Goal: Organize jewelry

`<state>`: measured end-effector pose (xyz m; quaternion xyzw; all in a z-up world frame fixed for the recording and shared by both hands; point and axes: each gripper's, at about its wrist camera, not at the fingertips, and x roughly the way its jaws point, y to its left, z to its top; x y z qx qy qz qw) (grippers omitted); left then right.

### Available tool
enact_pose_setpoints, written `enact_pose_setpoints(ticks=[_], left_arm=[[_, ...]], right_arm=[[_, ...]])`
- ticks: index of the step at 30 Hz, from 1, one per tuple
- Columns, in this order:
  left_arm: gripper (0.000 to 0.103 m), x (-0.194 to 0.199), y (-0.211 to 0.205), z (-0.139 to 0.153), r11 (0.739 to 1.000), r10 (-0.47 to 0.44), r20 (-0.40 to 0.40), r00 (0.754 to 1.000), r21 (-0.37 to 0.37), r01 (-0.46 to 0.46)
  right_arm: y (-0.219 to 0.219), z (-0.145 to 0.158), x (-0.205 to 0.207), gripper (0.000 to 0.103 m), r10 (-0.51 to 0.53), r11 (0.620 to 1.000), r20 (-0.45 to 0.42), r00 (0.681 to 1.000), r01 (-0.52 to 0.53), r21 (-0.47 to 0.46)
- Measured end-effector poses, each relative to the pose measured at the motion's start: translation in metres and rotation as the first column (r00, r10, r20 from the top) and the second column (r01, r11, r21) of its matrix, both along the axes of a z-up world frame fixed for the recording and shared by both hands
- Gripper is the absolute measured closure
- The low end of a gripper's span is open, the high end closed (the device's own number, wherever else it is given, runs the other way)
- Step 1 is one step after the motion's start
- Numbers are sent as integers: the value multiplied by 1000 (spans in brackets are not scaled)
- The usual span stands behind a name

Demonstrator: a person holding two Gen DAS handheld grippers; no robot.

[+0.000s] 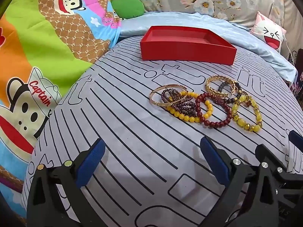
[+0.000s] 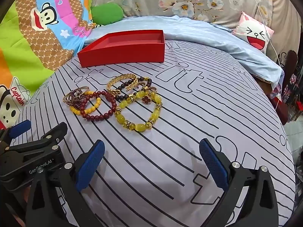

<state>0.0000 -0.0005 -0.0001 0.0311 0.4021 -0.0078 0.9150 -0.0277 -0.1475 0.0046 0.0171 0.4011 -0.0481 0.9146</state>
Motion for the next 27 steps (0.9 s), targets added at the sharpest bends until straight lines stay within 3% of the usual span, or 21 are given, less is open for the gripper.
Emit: enact_pose_setpoints(ticks=[27], left_arm=[[7, -2, -1, 0, 1000, 1, 4, 1000, 12, -1]], right_arm=[[-1, 0, 0, 7, -1, 1000, -1, 1000, 1, 1]])
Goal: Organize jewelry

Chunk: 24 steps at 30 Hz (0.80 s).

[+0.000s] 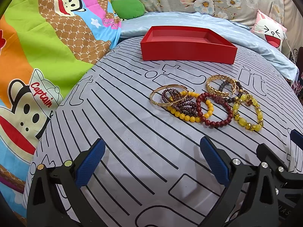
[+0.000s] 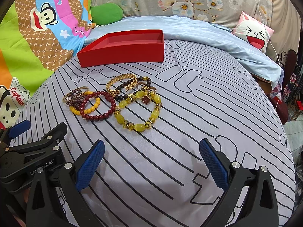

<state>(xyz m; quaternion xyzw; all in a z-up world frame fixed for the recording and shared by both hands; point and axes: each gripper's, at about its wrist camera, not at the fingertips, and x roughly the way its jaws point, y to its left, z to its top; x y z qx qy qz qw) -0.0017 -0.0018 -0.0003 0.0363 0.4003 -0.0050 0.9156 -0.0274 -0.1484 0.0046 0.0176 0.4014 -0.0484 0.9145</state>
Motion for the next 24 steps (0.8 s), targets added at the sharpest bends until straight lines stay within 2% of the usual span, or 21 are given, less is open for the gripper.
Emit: enact_pose_setpoints(ticks=[24], left_arm=[[7, -2, 2, 2, 1000, 0, -3, 1000, 0, 0]], right_arm=[[-1, 0, 0, 7, 1, 1000, -2, 1000, -1, 3]])
